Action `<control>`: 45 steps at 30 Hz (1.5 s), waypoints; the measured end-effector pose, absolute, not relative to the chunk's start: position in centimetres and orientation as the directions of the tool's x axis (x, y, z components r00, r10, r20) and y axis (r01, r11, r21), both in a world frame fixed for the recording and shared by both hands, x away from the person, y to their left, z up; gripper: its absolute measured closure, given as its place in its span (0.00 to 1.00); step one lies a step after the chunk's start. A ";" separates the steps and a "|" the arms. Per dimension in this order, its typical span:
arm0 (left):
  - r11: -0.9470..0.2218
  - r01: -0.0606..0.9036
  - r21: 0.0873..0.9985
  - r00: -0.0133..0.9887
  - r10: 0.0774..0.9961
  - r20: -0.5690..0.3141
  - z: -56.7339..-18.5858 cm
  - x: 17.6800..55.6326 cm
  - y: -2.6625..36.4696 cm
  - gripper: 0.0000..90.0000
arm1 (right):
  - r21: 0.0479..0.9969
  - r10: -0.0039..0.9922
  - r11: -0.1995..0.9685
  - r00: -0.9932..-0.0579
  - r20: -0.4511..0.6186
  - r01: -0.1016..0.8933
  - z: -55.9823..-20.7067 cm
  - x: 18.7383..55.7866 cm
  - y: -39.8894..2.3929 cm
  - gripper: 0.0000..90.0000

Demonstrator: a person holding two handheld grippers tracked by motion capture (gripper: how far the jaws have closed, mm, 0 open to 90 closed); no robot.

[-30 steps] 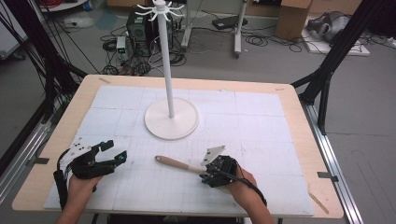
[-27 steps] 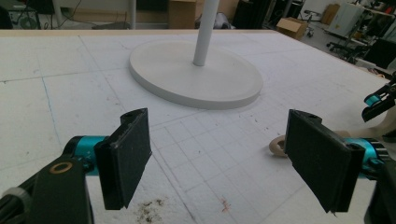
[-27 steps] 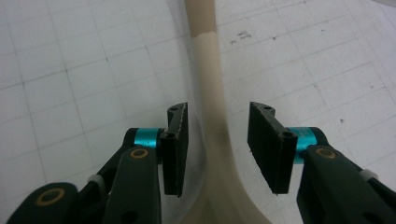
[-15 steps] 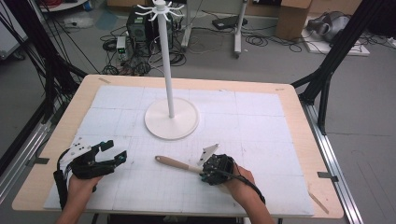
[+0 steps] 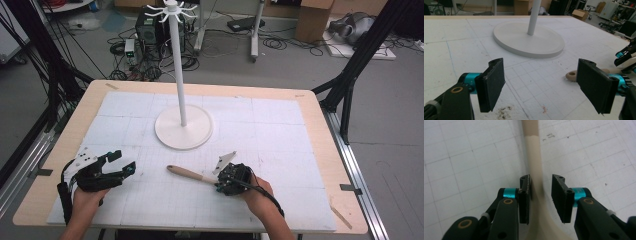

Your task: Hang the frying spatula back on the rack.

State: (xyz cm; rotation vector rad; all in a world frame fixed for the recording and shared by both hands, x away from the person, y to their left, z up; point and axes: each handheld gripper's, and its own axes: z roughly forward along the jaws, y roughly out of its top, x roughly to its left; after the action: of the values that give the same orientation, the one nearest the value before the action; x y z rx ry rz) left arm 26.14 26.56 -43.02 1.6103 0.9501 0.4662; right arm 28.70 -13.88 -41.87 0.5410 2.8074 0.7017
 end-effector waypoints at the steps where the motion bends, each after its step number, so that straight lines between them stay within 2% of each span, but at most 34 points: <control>1: -0.021 0.329 0.944 0.593 0.782 -0.190 -43.0 26.1 26.6 0.26 | 0.483 0.395 0.821 -0.913 -0.098 0.304 -41.9 28.7 -13.9 0.76; 22: -0.025 0.338 0.941 0.592 0.783 -0.192 -43.1 26.2 26.5 0.26 | 0.474 0.342 0.834 -0.939 -0.040 0.283 -42.0 29.4 -14.0 0.84; 33: -0.022 0.333 0.943 0.594 0.781 -0.192 -43.1 26.2 26.6 0.26 | 0.472 0.359 0.826 -0.933 -0.018 0.309 -41.9 29.5 -14.0 0.86; 45: 0.001 0.331 0.944 0.594 0.777 -0.209 -43.0 26.1 26.5 0.26 | 0.593 0.426 0.725 -0.905 0.015 0.351 -40.4 29.4 -15.0 0.86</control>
State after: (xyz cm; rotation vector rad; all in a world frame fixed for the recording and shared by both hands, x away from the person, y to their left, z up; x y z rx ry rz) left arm 26.11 26.45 -42.99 1.5907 0.9521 0.4505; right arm 29.36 -15.01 -40.40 0.6335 2.8029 0.9253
